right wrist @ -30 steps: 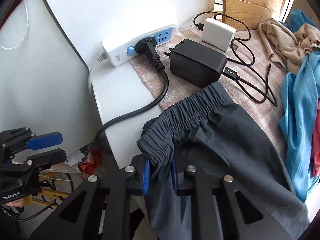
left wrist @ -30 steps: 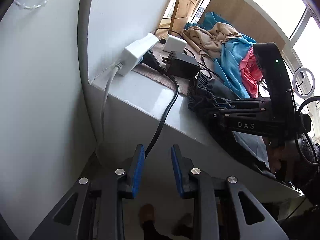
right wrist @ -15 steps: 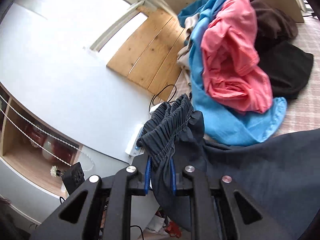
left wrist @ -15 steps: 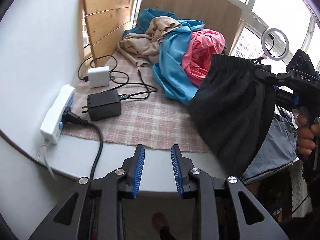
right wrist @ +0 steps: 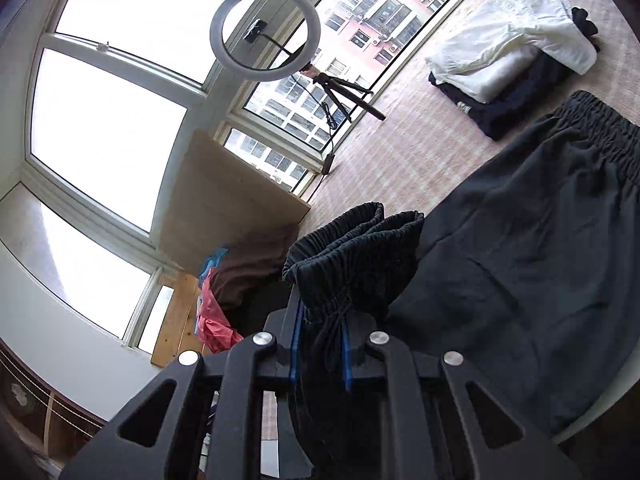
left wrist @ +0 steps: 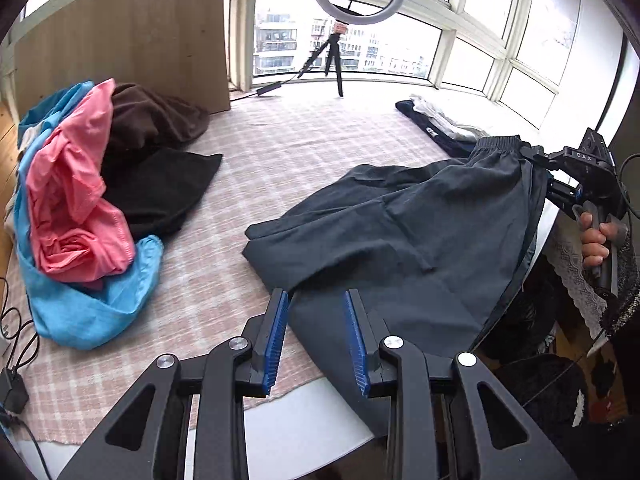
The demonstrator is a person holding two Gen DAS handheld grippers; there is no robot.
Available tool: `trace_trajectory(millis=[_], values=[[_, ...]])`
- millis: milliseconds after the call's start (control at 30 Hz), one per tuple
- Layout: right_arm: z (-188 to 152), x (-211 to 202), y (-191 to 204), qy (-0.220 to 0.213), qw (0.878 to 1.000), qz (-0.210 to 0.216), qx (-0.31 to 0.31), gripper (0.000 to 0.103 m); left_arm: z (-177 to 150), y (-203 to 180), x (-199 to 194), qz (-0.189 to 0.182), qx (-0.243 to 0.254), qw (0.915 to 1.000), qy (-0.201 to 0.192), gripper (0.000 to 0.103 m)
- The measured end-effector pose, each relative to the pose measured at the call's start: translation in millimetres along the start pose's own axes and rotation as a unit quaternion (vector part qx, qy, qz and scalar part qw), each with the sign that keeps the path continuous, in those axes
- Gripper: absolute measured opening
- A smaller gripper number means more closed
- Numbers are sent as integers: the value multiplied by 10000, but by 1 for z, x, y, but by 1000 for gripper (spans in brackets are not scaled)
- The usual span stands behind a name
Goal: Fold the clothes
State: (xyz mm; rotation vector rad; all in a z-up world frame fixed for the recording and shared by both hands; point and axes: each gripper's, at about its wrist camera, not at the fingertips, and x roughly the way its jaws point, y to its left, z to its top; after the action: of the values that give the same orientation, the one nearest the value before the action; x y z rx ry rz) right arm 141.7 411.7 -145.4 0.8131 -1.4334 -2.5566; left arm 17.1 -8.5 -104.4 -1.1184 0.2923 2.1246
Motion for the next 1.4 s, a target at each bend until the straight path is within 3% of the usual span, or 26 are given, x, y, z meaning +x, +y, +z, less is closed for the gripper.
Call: trace_trajectory(millis=[133, 200, 267, 300, 367, 533, 667, 733, 767, 833, 867, 967, 1033, 1133, 1267, 1300, 1367, 1400], values=[[24, -14, -59, -44, 9999, -126, 79, 14, 20, -66, 44, -472, 451, 9976, 240, 28], [34, -12, -77, 139, 9998, 151, 71, 15, 22, -91, 69, -610, 629, 9952, 437, 30], [42, -7, -89, 586, 9981, -171, 26, 23, 19, -105, 91, -529, 738, 9933, 716, 30], [46, -8, -94, 850, 9949, -540, -24, 25, 16, -107, 99, -490, 738, 9926, 831, 30], [53, -22, -96, 1086, 9887, -994, -268, 28, 11, -111, 115, -414, 738, 9907, 1061, 29], [81, -48, -56, 1019, 9712, -1573, -1469, 37, -4, -112, 123, -309, 637, 9891, 1292, 30], [91, -18, -31, 1111, 9516, -1610, -2368, 38, -9, -111, 119, -303, 554, 9902, 1244, 33], [81, 16, -39, 1567, 9381, -1603, -2639, 37, -14, -113, 116, -256, 623, 9906, 1193, 33], [75, 35, -49, 1855, 9257, -1858, -2721, 37, -16, -112, 114, -238, 622, 9905, 1199, 33], [61, 59, -72, 2263, 8873, -2667, -3005, 34, -18, -104, 106, -75, 470, 9908, 1263, 33], [59, 60, -75, 2278, 8817, -2736, -3097, 34, -19, -96, 96, 24, 314, 9923, 1196, 33], [67, 46, -56, 1937, 8922, -2585, -3156, 34, -23, -64, 64, 264, -373, 9948, 912, 34], [69, 45, -31, 1706, 8915, -2381, -3456, 34, -27, -42, 45, 391, -784, 9934, 746, 34], [63, 66, -6, 1887, 8880, -1870, -3752, 34, -27, -19, 41, 647, -990, 9906, 687, 34], [42, 121, -11, 2523, 8734, -1613, -3839, 34, -25, -10, 51, 453, -1238, 9894, 607, 34], [37, 135, -18, 2659, 8669, -1716, -3851, 34, -24, -9, 55, 470, -1192, 9897, 634, 34], [33, 151, -29, 2637, 8438, -2369, -4028, 29, -22, -4, 66, 650, -1140, 9878, 834, 34], [33, 150, -24, 2592, 8421, -2444, -4050, 29, -22, -1, 70, 769, -1171, 9859, 918, 34]])
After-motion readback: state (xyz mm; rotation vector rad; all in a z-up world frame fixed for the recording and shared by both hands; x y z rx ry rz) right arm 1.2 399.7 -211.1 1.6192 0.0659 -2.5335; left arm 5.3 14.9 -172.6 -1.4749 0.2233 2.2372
